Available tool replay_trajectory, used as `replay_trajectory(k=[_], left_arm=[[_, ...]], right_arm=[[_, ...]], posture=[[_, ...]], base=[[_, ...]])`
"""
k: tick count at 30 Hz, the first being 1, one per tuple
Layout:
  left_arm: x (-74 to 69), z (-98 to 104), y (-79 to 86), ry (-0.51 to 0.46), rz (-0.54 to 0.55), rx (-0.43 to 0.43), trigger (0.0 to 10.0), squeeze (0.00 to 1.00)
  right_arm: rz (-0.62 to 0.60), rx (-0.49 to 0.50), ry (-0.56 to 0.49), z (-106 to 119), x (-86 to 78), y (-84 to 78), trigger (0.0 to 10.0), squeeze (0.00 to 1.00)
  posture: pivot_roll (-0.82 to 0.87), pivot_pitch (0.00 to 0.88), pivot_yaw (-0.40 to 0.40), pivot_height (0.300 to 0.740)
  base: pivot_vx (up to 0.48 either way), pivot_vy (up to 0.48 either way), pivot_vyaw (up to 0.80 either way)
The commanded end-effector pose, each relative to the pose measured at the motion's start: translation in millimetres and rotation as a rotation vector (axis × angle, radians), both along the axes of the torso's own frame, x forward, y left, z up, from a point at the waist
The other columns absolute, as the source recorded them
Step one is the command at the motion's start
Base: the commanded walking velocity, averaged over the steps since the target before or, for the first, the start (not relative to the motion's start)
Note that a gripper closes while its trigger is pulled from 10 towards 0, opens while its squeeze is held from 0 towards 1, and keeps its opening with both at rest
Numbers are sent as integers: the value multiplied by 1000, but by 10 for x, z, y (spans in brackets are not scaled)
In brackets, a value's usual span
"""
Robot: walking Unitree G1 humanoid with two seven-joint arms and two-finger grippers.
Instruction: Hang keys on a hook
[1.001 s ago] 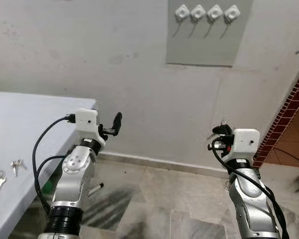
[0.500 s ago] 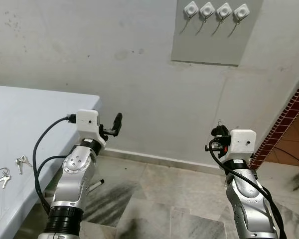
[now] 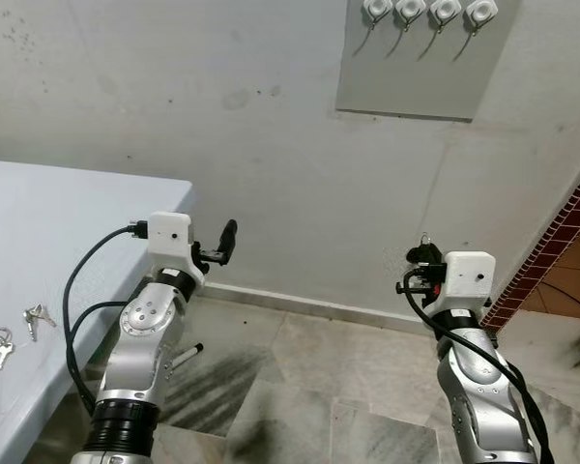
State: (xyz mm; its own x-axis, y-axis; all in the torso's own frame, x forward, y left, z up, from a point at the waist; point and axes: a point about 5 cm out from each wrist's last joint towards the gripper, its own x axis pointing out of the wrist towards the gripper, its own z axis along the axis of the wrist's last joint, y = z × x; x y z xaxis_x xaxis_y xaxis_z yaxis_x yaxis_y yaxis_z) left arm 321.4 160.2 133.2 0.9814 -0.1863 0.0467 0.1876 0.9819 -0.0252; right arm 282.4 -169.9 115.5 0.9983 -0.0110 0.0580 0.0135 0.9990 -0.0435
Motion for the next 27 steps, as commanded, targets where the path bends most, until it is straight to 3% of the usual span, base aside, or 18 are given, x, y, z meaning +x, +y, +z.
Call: replay_trajectory(k=[1, 14, 27], left_arm=[[-6, -4, -47, 7, -16, -1, 10000, 0], [-13, -16, -46, 15, -15, -7, 10000, 0], [-24, 0, -78, 16, -12, -49, 10000, 0]], right_arm=[[-14, -5, -17, 53, -13, -53, 10000, 0], [-20, -3, -9, 39, -47, -53, 10000, 0], [-29, -2, 1, 33, -68, -78, 10000, 0]], posture=[[-66, 0, 21, 740], [-70, 0, 22, 740], [-69, 0, 20, 740]], base=[[0, -461, 0], [0, -445, 0], [0, 0, 0]])
